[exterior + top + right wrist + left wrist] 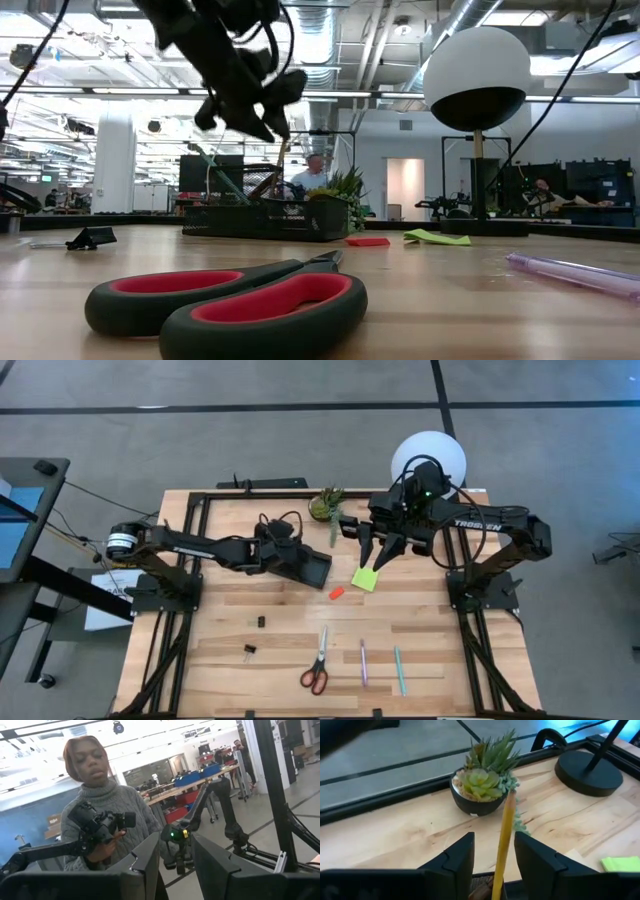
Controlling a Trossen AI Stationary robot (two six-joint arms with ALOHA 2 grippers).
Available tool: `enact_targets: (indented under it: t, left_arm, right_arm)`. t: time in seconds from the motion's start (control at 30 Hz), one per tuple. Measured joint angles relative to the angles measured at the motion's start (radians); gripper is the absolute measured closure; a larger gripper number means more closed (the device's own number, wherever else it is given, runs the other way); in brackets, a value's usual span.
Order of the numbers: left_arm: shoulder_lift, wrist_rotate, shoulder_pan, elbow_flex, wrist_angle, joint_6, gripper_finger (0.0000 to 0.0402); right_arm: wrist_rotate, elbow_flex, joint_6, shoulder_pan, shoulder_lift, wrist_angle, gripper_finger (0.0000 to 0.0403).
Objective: Pick and place office supplies into organizer
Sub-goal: Put the yellow pencil into the black desk organizer, then put the violet pen into the black desk organizer
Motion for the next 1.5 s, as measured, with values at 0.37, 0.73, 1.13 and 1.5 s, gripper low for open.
enact_targets:
  t: [0.37,0.73,1.13,1.5]
  left_arm:
    - [-0.26,0.29,0.0,0.202,-0.223,0.093,0.0262]
    - [-0.489,0.49,-0.055,0.313,-0.228,0.098,0.0262]
    - [-0.533,0.392,-0.193,0.324,-0.228,0.097,0.0262]
    - [-0.445,0.403,-0.195,0.323,-0.23,0.102,0.0262]
  right_arm:
    - [-0.092,0.0,0.167,0.007,0.0,-0.059,0.0295]
    - [-0.092,0.0,-0.148,0.064,-0.105,-0.953,0.0296]
    - [1.096,0.0,-0.689,0.191,-0.303,-2.062,0.0296]
    - [1.178,0.0,-0.416,0.462,-0.265,-2.065,0.0296]
